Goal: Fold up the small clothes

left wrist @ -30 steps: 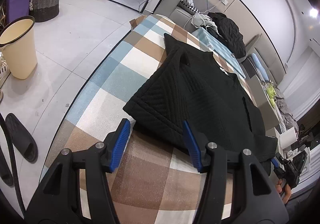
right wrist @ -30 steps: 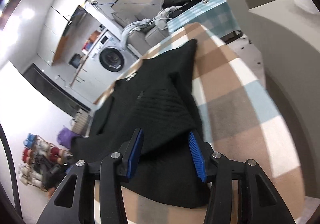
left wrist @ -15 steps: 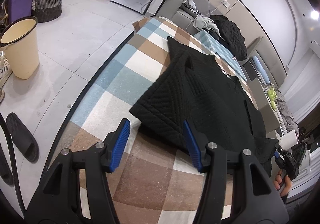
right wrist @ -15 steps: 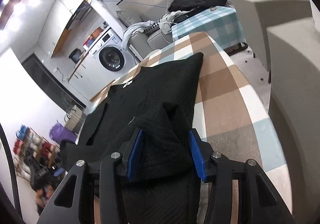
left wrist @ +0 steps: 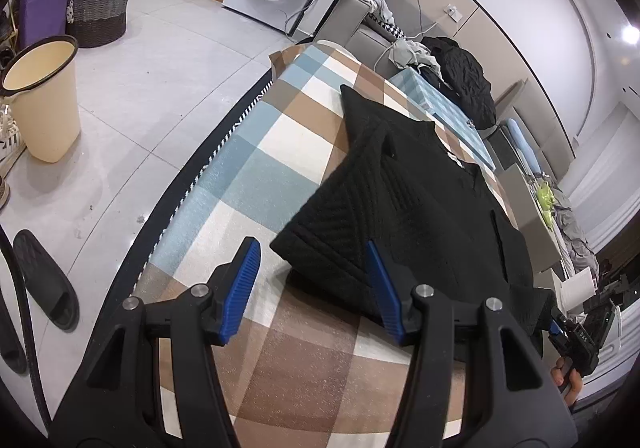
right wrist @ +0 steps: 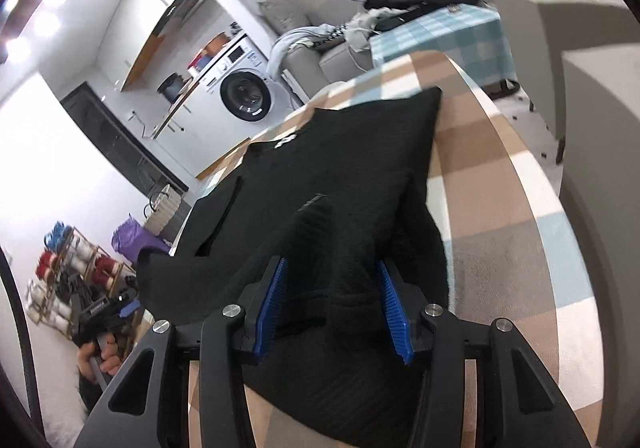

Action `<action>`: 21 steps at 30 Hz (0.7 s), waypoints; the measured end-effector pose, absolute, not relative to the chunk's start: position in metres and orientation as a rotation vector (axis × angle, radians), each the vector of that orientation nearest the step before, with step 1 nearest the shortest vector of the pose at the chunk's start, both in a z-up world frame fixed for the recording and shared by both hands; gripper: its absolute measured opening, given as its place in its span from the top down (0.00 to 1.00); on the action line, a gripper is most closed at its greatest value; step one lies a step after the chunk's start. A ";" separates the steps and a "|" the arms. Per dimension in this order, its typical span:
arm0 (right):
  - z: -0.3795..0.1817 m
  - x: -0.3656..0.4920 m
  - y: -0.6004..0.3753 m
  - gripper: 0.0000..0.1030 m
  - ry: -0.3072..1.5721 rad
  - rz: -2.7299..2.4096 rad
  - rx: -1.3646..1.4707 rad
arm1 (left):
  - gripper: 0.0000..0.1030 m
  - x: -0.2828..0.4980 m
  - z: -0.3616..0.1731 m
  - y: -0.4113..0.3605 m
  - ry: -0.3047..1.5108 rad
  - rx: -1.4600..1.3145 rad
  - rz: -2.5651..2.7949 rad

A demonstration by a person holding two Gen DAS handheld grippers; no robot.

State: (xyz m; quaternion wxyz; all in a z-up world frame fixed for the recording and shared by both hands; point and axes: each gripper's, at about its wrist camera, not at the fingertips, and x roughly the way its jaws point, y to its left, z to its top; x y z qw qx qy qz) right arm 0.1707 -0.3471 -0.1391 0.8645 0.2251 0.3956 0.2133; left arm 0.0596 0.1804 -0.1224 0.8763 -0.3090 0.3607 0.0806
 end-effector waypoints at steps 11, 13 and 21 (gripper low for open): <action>-0.131 0.168 -0.336 0.93 0.800 0.437 0.387 | 0.68 0.093 -0.128 0.179 0.760 -0.583 0.130; -0.129 0.166 -0.337 0.94 0.795 0.417 0.384 | 0.95 0.093 -0.124 0.172 0.745 -0.559 0.096; -0.104 0.173 -0.354 0.95 0.727 0.431 0.541 | 0.96 0.085 -0.082 0.174 0.618 -0.648 0.036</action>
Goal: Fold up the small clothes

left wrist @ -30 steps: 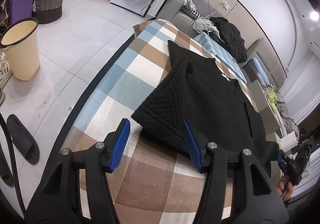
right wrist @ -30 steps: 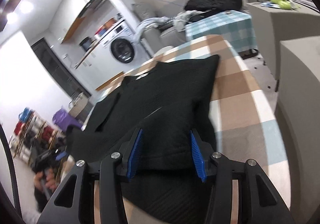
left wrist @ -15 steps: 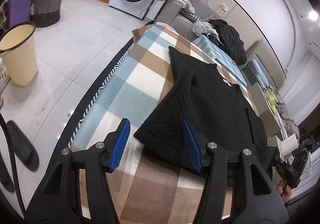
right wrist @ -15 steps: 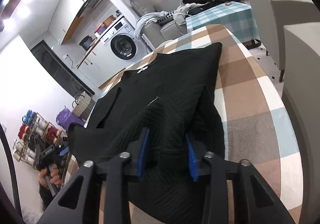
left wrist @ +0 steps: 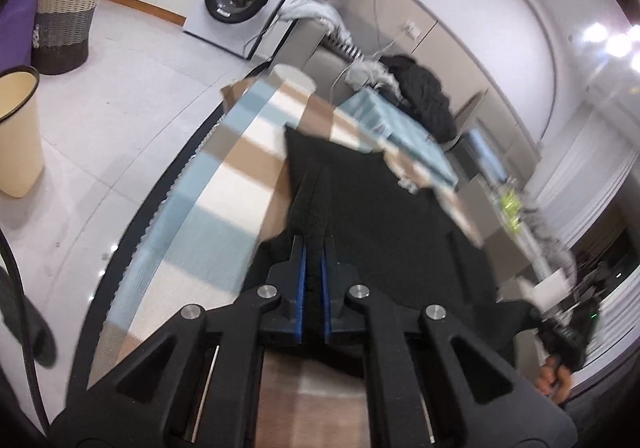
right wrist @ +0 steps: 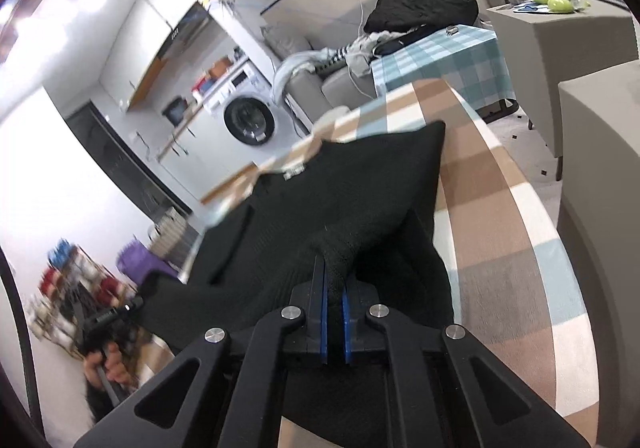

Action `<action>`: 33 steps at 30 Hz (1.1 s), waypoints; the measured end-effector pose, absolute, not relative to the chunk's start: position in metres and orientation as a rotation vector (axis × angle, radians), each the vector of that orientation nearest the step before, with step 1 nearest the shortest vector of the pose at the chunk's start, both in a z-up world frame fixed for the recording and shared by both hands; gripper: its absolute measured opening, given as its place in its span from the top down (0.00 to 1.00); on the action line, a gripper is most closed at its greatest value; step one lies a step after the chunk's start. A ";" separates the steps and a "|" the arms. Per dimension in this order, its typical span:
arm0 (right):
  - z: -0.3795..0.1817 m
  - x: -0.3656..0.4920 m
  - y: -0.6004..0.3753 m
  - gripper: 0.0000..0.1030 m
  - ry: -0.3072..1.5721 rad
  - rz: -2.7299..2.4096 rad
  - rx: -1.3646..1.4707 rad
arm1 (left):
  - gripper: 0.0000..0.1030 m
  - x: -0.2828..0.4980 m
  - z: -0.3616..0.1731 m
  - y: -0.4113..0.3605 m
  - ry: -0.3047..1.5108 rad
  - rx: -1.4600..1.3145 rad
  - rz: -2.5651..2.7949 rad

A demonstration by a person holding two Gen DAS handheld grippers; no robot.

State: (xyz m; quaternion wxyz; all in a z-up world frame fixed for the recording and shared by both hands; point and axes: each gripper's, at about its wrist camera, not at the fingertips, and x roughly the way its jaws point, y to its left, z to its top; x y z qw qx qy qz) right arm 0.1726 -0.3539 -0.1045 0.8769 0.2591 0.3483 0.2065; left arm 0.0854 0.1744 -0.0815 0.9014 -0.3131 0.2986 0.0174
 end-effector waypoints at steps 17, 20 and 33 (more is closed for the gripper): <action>-0.110 0.293 -0.377 0.74 0.803 0.108 0.777 | 0.78 0.238 -0.065 0.185 0.724 -0.610 0.101; -0.104 0.276 -0.384 0.54 0.775 0.141 0.761 | 0.53 0.229 -0.072 0.187 0.726 -0.600 0.115; -0.133 0.198 -0.364 0.49 0.942 0.263 0.526 | 0.40 0.146 -0.118 0.160 0.852 -0.480 0.096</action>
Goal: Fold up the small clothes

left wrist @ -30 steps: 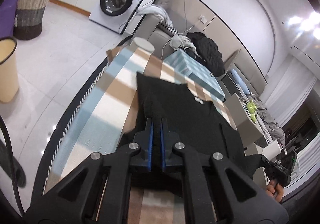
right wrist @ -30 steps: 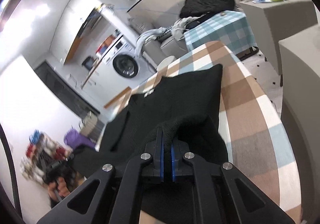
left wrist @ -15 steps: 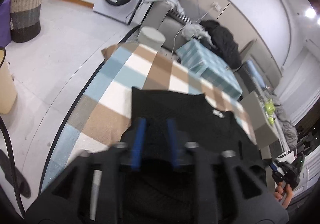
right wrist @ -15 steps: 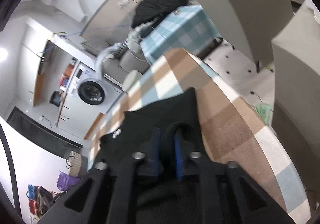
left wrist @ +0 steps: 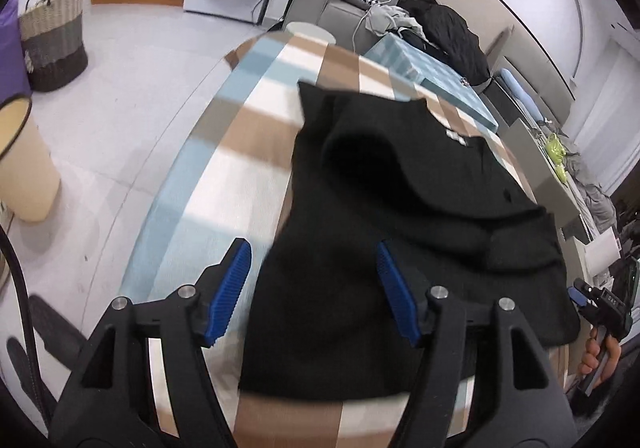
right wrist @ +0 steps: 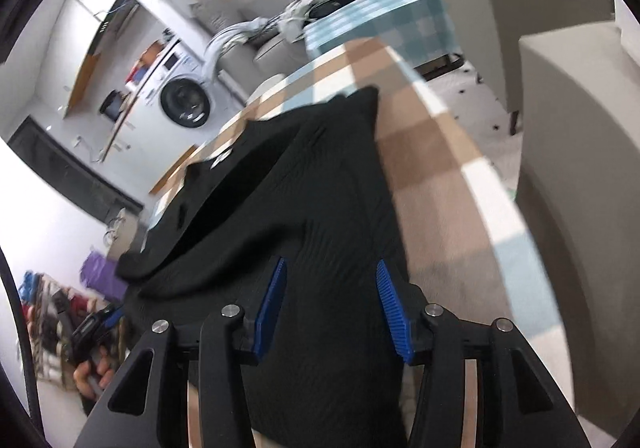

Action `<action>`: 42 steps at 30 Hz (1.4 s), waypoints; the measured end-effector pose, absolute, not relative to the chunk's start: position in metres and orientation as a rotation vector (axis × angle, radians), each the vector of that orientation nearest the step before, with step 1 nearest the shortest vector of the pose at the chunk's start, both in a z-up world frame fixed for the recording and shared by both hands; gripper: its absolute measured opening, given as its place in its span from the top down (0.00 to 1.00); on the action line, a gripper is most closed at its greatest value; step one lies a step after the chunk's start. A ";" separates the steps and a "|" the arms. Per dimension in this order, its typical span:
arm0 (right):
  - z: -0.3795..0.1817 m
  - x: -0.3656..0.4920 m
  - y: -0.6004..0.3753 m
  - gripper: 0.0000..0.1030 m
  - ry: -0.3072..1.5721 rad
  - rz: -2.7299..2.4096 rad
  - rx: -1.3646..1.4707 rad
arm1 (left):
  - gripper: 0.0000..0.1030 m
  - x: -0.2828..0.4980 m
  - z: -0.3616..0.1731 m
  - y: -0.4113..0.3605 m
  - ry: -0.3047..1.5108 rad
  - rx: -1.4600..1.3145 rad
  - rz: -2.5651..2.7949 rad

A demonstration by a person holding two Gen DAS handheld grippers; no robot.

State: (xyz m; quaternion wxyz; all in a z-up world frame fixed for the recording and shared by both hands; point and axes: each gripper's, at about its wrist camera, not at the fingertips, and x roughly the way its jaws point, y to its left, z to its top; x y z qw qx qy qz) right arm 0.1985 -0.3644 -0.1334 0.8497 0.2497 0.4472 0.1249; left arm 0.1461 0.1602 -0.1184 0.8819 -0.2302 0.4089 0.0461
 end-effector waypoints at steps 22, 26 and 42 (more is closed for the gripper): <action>-0.138 0.194 -0.365 0.74 0.886 0.180 0.411 | 0.84 0.105 -0.127 0.145 0.842 -0.459 0.100; -0.130 0.207 -0.365 0.55 0.883 0.198 0.414 | 0.53 0.110 -0.117 0.154 0.824 -0.478 0.120; -0.131 0.315 -0.330 0.82 0.938 0.091 0.177 | 0.45 0.168 -0.102 0.156 0.831 -0.458 0.105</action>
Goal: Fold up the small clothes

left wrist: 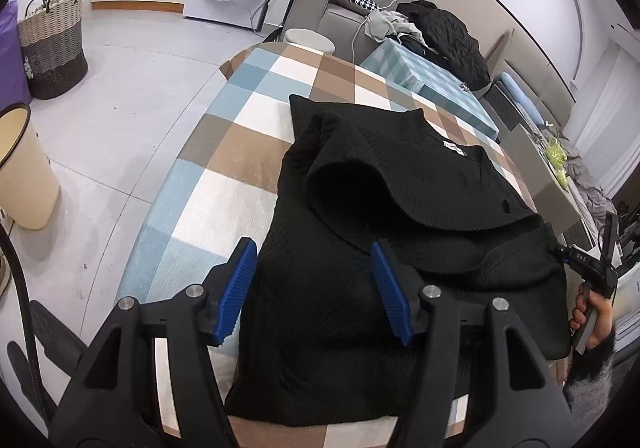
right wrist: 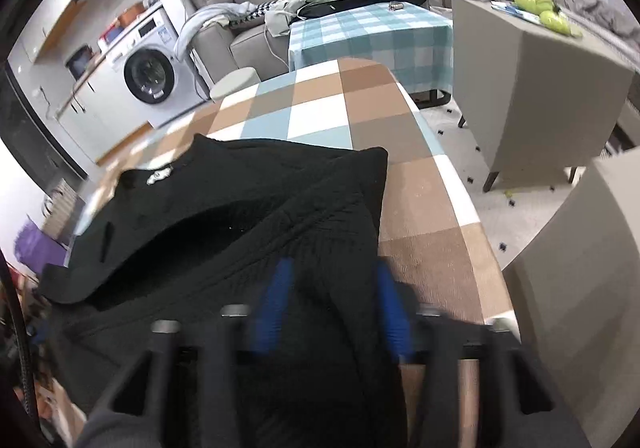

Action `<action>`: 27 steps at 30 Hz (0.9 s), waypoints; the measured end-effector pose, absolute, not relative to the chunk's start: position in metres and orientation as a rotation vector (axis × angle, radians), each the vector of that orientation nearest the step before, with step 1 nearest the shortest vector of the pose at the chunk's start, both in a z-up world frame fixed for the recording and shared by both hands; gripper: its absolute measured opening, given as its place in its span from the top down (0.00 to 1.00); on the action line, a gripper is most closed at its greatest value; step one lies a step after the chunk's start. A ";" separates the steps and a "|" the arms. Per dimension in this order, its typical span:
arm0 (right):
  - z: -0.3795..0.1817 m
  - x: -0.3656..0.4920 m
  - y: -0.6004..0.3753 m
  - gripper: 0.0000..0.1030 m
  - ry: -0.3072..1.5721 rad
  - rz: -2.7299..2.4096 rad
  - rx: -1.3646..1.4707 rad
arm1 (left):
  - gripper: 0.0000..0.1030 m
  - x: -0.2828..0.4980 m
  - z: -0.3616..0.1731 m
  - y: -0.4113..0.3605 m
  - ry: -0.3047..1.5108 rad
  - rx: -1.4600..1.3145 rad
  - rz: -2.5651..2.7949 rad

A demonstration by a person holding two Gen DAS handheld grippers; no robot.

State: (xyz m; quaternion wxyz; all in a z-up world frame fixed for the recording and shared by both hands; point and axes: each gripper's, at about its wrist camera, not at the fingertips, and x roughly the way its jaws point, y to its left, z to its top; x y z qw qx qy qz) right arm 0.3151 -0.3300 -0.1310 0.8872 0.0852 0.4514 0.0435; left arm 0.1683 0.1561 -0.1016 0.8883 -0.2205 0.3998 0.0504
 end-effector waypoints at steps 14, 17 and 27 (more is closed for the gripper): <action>-0.103 0.329 -0.366 0.89 0.828 0.002 0.425 | 0.45 0.201 -0.104 0.166 0.837 -0.448 0.130; -0.106 0.322 -0.364 0.67 0.839 0.023 0.429 | 0.45 0.212 -0.105 0.168 0.844 -0.431 0.145; -0.109 0.290 -0.357 0.50 0.871 0.062 0.395 | 0.45 0.290 -0.107 0.158 0.865 -0.352 0.123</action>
